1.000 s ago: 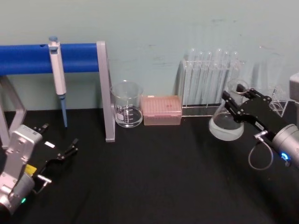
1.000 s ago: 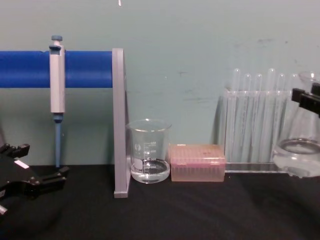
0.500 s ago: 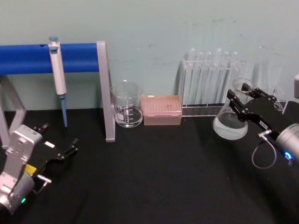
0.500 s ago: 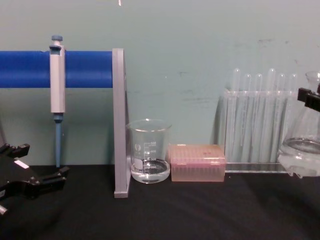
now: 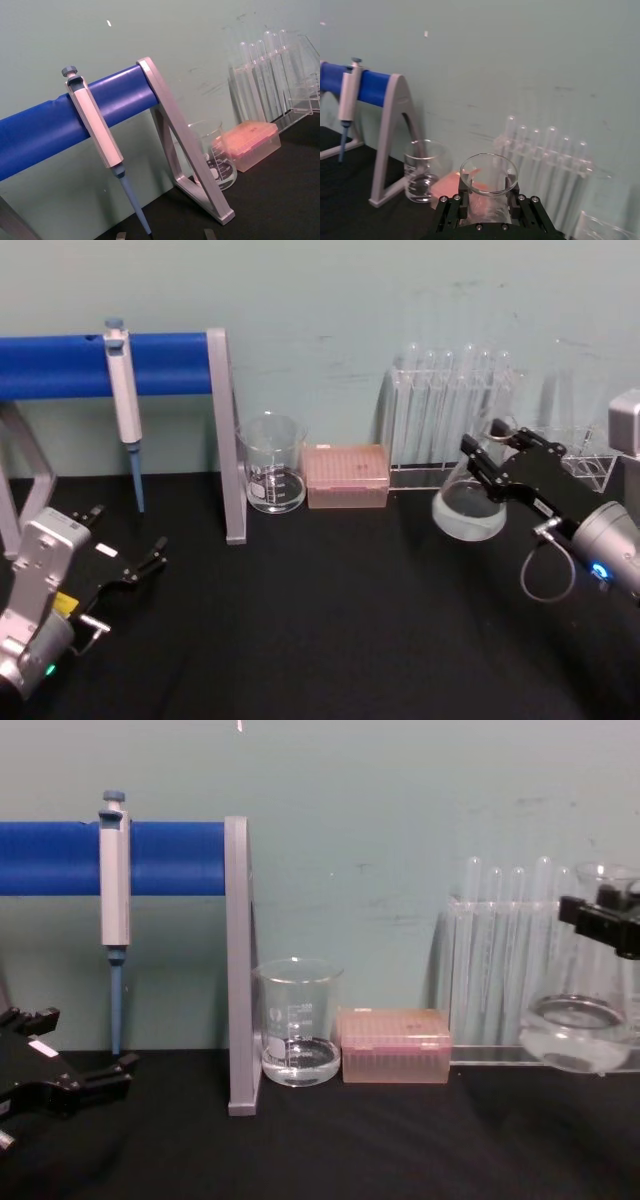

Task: Grasp the erlenmeyer flask with one hand, shake it three times, then place it back.

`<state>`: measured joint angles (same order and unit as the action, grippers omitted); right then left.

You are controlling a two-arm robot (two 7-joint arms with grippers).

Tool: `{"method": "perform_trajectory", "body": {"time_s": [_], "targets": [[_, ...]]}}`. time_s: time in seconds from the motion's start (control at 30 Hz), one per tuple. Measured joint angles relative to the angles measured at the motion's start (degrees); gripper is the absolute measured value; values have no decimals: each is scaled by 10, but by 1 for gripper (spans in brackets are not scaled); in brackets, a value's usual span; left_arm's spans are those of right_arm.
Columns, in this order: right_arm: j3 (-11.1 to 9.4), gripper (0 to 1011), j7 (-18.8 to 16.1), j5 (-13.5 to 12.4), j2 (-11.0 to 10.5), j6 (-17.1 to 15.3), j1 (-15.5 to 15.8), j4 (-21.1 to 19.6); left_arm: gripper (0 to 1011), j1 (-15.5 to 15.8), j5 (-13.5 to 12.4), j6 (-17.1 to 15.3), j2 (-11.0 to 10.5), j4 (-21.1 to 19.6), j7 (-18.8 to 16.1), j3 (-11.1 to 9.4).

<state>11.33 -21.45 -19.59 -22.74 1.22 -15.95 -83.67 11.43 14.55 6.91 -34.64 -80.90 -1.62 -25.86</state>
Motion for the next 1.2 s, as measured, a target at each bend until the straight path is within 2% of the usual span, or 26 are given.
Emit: {"method": "perform_trajectory", "body": {"time_s": [0.2,0.63,1.2], "targets": [[18,450,-23,-6,4,4,-12,7,1001,0,0,0,0,0,0,0],[74,450,-82,-29,8,14,-41,21,1001,0,0,0,0,0,0,0],[118,450,-117,-58,3,17,-55,24,1001,0,0,0,0,0,0,0]]}}
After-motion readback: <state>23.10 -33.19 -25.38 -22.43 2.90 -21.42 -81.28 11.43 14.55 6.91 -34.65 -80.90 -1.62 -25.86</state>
